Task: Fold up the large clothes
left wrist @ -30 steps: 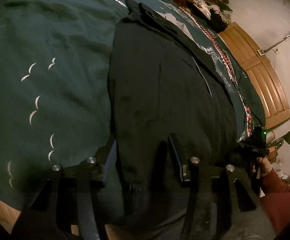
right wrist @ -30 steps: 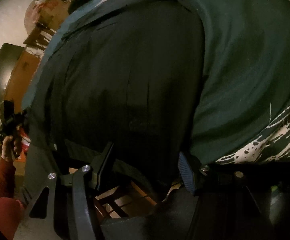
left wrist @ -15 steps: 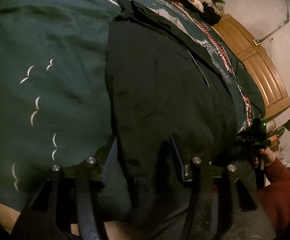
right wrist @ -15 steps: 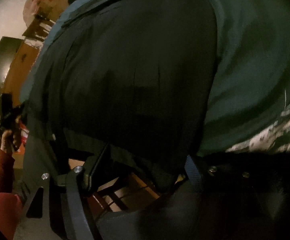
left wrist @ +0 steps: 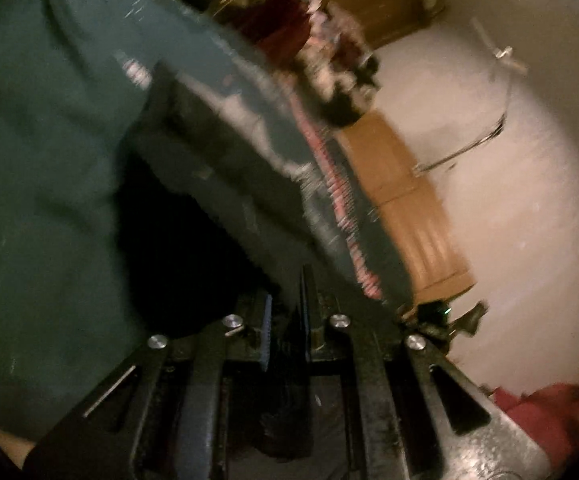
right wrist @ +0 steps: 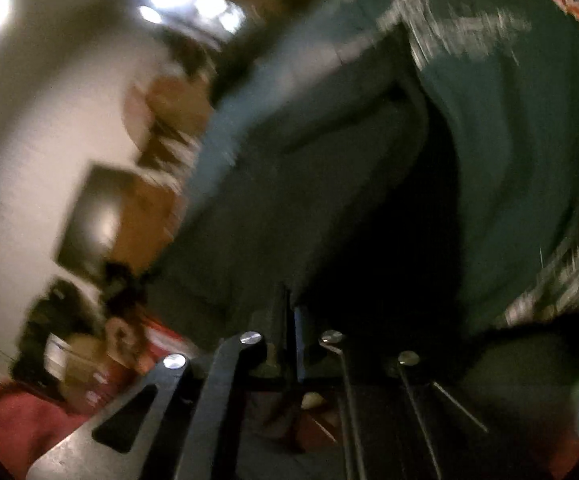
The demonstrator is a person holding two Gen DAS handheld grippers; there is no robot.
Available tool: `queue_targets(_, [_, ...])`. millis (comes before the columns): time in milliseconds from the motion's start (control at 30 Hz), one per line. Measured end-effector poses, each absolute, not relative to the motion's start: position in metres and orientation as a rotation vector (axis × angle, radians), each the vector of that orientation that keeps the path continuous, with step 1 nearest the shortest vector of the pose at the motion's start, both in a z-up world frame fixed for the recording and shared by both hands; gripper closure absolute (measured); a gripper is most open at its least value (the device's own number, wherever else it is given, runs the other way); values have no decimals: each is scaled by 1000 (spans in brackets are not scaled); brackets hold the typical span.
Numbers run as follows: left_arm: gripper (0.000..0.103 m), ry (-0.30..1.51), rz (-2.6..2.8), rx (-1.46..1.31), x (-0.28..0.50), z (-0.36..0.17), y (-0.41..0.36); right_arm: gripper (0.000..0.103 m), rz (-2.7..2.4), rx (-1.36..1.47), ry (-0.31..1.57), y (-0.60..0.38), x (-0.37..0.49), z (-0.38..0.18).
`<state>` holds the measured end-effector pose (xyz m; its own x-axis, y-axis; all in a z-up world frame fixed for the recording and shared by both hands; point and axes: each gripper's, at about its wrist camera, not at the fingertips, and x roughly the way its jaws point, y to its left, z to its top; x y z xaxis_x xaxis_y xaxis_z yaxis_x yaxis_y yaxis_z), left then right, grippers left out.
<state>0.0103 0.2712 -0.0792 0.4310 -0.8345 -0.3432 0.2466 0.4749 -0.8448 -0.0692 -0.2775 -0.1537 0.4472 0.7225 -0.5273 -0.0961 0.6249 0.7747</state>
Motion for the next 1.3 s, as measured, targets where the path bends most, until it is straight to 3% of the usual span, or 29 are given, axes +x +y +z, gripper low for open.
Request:
queue_targets(267, [92, 764, -715, -849, 124, -48, 265, 98, 567, 781, 851, -312, 28, -94])
queue_targets(467, [91, 835, -580, -817, 221, -86, 256, 98, 509, 716, 873, -334, 177, -102])
queue_targets(567, [79, 959, -462, -833, 267, -141, 253, 97, 462, 683, 944, -340, 238, -136])
queue_targets(633, [66, 1063, -325, -760, 287, -178, 247, 94, 401, 621, 1023, -343, 274, -170])
queue_targets(667, [66, 1100, -268, -736, 293, -192, 246, 91, 370, 609, 1071, -347, 291, -195])
queue_targets(733, [65, 1107, -266, -752, 295, -203, 247, 89, 305, 581, 1119, -350, 303, -221])
queue_targets(767, [64, 1085, -274, -752, 292, -199, 248, 83, 275, 542, 1126, -348, 307, -230])
queue_targets(900, [58, 963, -205, -682, 276, -172, 258, 70, 229, 440, 1069, -345, 310, -226])
queue_targets(1033, [52, 857, -227, -461, 253, -135, 228, 64, 74, 314, 909, -349, 302, -191])
queue_targets(1200, [51, 971, -337, -328, 245, -170, 183, 64, 226, 290, 902, -298, 300, -190])
queue_targets(1267, [58, 1027, -209, -315, 239, -197, 197, 64, 296, 207, 943, -257, 297, -202])
queue_targets(1300, [67, 1026, -184, -373, 232, -205, 212, 64, 325, 165, 972, -240, 296, -209])
